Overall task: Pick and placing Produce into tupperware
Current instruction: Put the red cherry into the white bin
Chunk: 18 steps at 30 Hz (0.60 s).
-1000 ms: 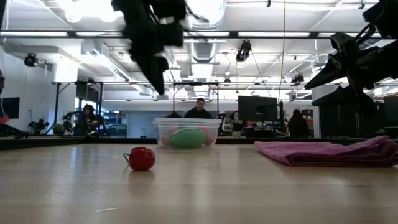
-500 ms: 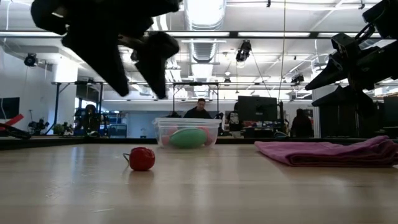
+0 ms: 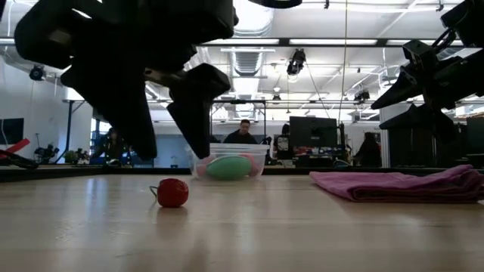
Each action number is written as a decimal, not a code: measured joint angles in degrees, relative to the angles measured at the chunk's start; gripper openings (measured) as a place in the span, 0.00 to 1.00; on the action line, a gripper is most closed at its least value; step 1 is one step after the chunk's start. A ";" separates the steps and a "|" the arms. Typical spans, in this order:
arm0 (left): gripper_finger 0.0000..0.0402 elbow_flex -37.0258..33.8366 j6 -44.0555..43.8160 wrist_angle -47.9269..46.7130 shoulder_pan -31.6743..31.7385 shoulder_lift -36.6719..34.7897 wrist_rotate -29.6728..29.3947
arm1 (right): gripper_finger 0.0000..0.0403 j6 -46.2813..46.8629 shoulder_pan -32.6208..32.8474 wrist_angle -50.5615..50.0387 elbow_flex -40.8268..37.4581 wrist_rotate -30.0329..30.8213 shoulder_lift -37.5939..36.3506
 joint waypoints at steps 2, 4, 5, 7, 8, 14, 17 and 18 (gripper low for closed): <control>0.75 -0.11 -1.42 0.97 -0.07 0.55 0.09 | 0.54 -0.01 0.01 0.00 0.00 -0.04 0.01; 0.71 -0.21 -1.52 2.36 -0.07 1.01 -0.07 | 0.54 -0.01 0.01 0.00 0.01 -0.04 0.01; 0.69 -0.37 -1.57 2.44 -0.07 1.07 -0.08 | 0.54 -0.01 0.01 0.00 0.00 -0.04 0.00; 0.65 -0.51 -1.74 3.87 -0.05 1.39 -0.19 | 0.54 -0.03 0.01 -0.02 0.00 -0.16 0.01; 0.64 -0.55 -2.40 4.42 -0.05 1.62 -0.26 | 0.54 -0.01 0.01 0.00 0.00 -0.16 -0.01; 0.58 -2.00 -7.37 3.33 -0.18 3.89 1.67 | 0.54 0.01 0.01 -0.01 0.00 -0.20 -0.01; 0.58 -1.86 -8.55 5.11 -0.16 4.15 1.46 | 0.54 0.01 -0.01 0.00 0.00 -0.26 -0.01; 0.58 -1.86 -8.54 5.16 -0.16 4.22 1.44 | 0.54 0.01 -0.01 -0.02 0.00 -0.26 -0.01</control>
